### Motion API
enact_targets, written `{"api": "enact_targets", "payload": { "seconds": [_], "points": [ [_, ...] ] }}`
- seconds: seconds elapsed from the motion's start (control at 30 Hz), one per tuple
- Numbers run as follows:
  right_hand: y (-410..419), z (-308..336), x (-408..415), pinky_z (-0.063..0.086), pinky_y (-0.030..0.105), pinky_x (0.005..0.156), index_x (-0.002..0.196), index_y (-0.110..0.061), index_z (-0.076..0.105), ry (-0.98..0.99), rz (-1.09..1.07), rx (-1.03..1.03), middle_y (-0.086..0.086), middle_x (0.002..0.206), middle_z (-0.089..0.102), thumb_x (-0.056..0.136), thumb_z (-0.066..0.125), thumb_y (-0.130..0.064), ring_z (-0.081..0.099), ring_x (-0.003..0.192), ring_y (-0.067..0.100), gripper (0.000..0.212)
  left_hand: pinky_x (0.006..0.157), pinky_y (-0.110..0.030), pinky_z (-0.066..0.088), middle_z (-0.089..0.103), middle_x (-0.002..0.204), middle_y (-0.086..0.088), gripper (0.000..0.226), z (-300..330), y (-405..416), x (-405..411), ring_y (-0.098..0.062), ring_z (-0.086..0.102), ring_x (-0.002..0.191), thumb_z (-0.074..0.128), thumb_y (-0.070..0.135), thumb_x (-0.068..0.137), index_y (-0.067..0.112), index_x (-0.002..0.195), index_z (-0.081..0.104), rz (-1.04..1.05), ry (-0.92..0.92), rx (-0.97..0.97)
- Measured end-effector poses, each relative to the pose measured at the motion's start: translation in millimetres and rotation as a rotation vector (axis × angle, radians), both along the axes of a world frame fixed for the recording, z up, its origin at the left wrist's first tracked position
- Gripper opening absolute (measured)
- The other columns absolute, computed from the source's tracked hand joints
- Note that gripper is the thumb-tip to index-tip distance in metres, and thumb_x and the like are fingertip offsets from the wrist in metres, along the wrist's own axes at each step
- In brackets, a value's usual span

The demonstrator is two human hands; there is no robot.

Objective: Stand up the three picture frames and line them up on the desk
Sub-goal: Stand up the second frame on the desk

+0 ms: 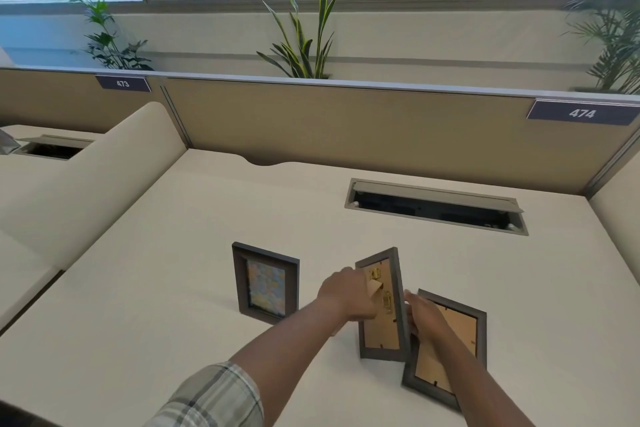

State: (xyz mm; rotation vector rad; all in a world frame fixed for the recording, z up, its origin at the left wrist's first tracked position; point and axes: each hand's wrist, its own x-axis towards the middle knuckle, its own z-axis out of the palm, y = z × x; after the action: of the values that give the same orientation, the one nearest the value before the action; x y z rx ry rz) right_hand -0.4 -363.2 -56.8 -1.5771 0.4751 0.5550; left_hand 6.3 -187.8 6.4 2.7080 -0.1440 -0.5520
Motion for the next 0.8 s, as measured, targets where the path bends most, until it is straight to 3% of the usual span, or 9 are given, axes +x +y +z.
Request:
{"api": "enact_targets", "payload": {
  "seconds": [0.13,0.23,0.4,0.47,0.53,0.63,0.7,0.8],
  "points": [
    [15,0,-6,0.049,0.040,0.089,0.110,-0.013,0.069,-0.028,0.148,0.103,0.014,0.101,0.072,0.100,0.040,-0.039,0.065,0.095,0.026,0.040,0.060,-0.029,0.047,0.055,0.095,-0.003,0.038,-2,8,-3,-0.022,0.056,0.083,0.065,0.021,0.063,0.014,0.100,0.057,0.018,-0.037,-0.109],
    [18,0,-7,0.049,0.040,0.095,0.116,-0.019,0.066,-0.044,0.142,0.153,0.007,0.111,0.071,0.099,0.045,-0.037,0.065,0.106,0.025,0.032,0.067,-0.030,0.046,0.058,0.103,-0.001,0.042,-7,12,-7,-0.020,0.055,0.089,0.065,0.024,0.067,0.019,0.108,0.060,0.069,-0.069,-0.219],
    [8,-3,-10,0.051,0.038,0.092,0.116,-0.020,0.063,-0.090,0.166,0.132,0.009,0.115,0.069,0.095,0.057,-0.033,0.063,0.110,0.026,0.025,0.079,-0.031,0.055,0.069,0.110,-0.001,0.025,-19,21,-11,-0.018,0.065,0.094,0.063,0.024,0.087,0.020,0.112,0.069,0.150,-0.077,-0.421],
    [1,-2,-9,0.054,0.039,0.088,0.115,-0.016,0.062,-0.112,0.154,0.140,0.013,0.114,0.068,0.094,0.059,-0.029,0.063,0.110,0.028,0.025,0.074,-0.026,0.052,0.067,0.100,-0.002,0.019,-22,22,-14,-0.015,0.063,0.086,0.063,0.020,0.086,0.019,0.104,0.070,0.230,-0.091,-0.433],
    [-4,-1,-9,0.056,0.038,0.084,0.113,-0.016,0.061,-0.149,0.141,0.125,0.014,0.114,0.067,0.093,0.060,-0.025,0.063,0.110,0.027,0.022,0.060,-0.023,0.044,0.061,0.083,0.000,0.006,-23,24,-18,-0.013,0.055,0.070,0.061,0.014,0.079,0.018,0.083,0.063,0.417,-0.101,-0.478],
    [-9,1,-10,0.058,0.033,0.079,0.110,-0.020,0.061,-0.236,0.153,0.047,0.010,0.112,0.066,0.094,0.059,-0.023,0.065,0.106,0.023,0.016,0.048,-0.019,0.036,0.060,0.065,-0.002,0.022,-25,27,-18,-0.015,0.053,0.061,0.050,0.002,0.075,0.014,0.057,0.056,0.610,-0.009,-0.476],
    [-10,3,-10,0.059,0.036,0.082,0.110,-0.024,0.060,-0.288,0.188,-0.020,0.006,0.112,0.066,0.094,0.059,-0.025,0.065,0.106,0.021,0.016,0.050,-0.018,0.039,0.058,0.058,-0.004,0.037,-29,27,-17,-0.018,0.054,0.057,0.045,-0.004,0.079,0.013,0.048,0.055,0.699,0.134,-0.588],
    [-11,5,-12,0.060,0.040,0.084,0.111,-0.029,0.056,-0.368,0.217,-0.146,0.000,0.113,0.065,0.093,0.059,-0.031,0.064,0.104,0.018,0.018,0.066,-0.036,0.050,0.070,0.082,-0.018,0.026,-30,30,-17,-0.034,0.066,0.075,0.045,0.006,0.085,-0.001,0.073,0.067,0.797,0.338,-0.846]
  ]
}}
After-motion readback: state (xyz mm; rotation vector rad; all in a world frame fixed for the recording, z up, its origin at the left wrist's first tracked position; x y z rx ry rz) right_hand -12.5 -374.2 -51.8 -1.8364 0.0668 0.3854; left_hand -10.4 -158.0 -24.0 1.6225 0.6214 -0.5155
